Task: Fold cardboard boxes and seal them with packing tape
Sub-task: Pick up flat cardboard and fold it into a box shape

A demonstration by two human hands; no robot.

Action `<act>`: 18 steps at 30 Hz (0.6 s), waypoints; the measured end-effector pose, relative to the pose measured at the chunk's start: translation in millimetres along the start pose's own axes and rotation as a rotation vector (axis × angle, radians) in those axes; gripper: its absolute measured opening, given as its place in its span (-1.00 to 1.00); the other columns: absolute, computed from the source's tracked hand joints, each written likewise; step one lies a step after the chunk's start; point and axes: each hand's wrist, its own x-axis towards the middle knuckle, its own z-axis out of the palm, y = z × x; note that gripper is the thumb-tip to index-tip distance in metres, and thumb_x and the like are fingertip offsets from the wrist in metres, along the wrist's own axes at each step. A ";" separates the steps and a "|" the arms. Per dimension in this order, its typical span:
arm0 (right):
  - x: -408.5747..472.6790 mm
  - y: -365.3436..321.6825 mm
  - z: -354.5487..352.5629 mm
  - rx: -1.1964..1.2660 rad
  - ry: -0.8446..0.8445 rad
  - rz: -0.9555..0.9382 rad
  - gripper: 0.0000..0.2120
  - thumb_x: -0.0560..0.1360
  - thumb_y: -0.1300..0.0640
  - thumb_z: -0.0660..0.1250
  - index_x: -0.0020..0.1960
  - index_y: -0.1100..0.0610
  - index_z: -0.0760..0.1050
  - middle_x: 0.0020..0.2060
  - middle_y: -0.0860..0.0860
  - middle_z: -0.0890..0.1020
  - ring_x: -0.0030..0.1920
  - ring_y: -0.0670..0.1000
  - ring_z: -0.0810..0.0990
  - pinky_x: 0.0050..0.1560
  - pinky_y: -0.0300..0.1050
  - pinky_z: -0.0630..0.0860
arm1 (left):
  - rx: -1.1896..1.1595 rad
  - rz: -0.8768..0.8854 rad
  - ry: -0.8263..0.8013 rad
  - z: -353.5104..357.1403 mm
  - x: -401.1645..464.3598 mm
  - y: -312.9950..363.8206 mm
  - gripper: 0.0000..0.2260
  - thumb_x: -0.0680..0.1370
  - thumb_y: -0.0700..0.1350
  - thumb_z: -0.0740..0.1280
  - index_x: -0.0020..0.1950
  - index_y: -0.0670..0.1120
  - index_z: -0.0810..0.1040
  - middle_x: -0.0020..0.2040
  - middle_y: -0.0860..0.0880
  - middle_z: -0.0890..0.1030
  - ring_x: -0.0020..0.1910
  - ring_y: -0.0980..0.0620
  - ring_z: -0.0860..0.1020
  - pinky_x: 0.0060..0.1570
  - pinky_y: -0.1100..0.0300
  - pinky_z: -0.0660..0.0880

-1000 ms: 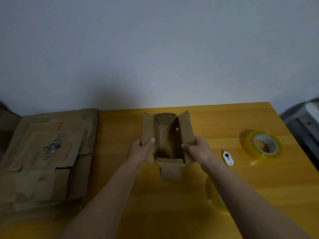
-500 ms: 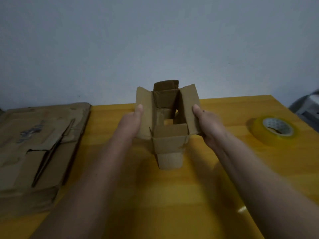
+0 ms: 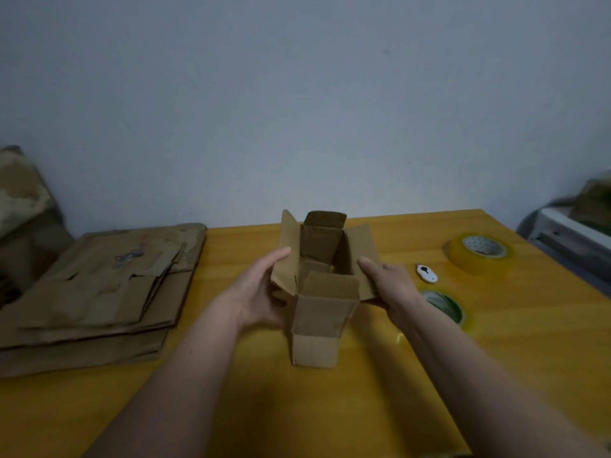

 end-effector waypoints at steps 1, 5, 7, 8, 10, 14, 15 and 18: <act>-2.2 0.4 1.3 -0.008 -0.005 -0.018 -0.69 0.57 0.00 0.28 0.12 0.24 0.46 -0.05 0.16 0.59 -0.01 0.16 0.59 0.06 0.08 0.59 | -0.059 -0.026 -0.030 -5.3 1.7 -9.2 -0.36 0.37 0.26 0.42 0.38 0.05 0.42 0.32 -0.21 0.49 0.31 -0.32 0.41 0.20 -0.45 0.29; -7.7 -2.8 3.6 -0.105 -0.064 -0.078 -0.72 0.58 -0.03 0.24 0.13 0.18 0.43 -0.04 0.14 0.58 -0.01 0.12 0.57 0.00 -0.01 0.56 | -0.167 -0.064 -0.064 -19.9 5.5 -27.8 0.08 0.12 0.40 0.53 0.53 0.20 0.13 0.53 -0.23 0.19 0.48 -0.39 0.13 0.23 -0.59 -0.01; -7.4 -2.5 3.3 -0.131 -0.094 -0.082 -0.71 0.58 -0.04 0.25 0.15 0.17 0.43 -0.02 0.14 0.59 0.00 0.12 0.58 0.00 -0.02 0.56 | -0.201 -0.072 -0.098 -21.9 6.5 -29.8 0.11 0.08 0.39 0.55 0.53 0.17 0.16 0.52 -0.24 0.21 0.48 -0.38 0.13 0.24 -0.58 -0.02; -6.8 -2.0 3.5 -0.141 -0.107 -0.086 -0.71 0.58 -0.04 0.25 0.15 0.16 0.43 -0.01 0.14 0.59 0.01 0.12 0.58 0.02 -0.02 0.56 | -0.215 -0.071 -0.110 -22.4 7.9 -30.8 0.09 0.07 0.38 0.56 0.51 0.14 0.21 0.50 -0.25 0.25 0.47 -0.38 0.16 0.24 -0.58 -0.01; -3.9 -1.2 4.7 -0.158 -0.132 -0.091 -0.72 0.58 -0.04 0.25 0.14 0.15 0.43 0.00 0.14 0.59 0.02 0.13 0.58 0.05 0.00 0.55 | -0.260 -0.056 -0.130 -22.8 13.6 -32.2 0.01 0.07 0.36 0.58 0.44 0.06 0.33 0.42 -0.27 0.37 0.42 -0.39 0.25 0.23 -0.58 0.05; 5.0 -2.7 5.4 -0.154 -0.160 -0.082 -0.68 0.57 -0.03 0.26 0.20 0.16 0.43 0.02 0.16 0.59 0.05 0.15 0.58 0.09 0.03 0.55 | -0.364 -0.039 -0.165 -19.3 27.3 -34.6 -0.09 0.11 0.33 0.57 0.37 0.00 0.45 0.29 -0.29 0.53 0.32 -0.37 0.41 0.20 -0.57 0.15; 7.1 -3.0 5.1 -0.150 -0.165 -0.074 -0.67 0.57 -0.02 0.27 0.22 0.17 0.43 0.02 0.15 0.59 0.04 0.14 0.58 0.06 0.01 0.56 | -0.377 -0.044 -0.170 -18.9 30.5 -35.1 -0.11 0.12 0.32 0.57 0.36 -0.01 0.47 0.27 -0.29 0.55 0.31 -0.36 0.42 0.21 -0.56 0.17; 14.5 -4.2 4.0 -0.096 -0.150 -0.052 -0.64 0.56 0.01 0.29 0.26 0.19 0.41 0.02 0.15 0.60 0.01 0.12 0.60 -0.05 -0.04 0.57 | -0.404 -0.054 -0.214 -18.5 37.4 -32.9 -0.20 0.20 0.29 0.54 0.35 -0.03 0.51 0.25 -0.28 0.56 0.31 -0.35 0.43 0.23 -0.51 0.21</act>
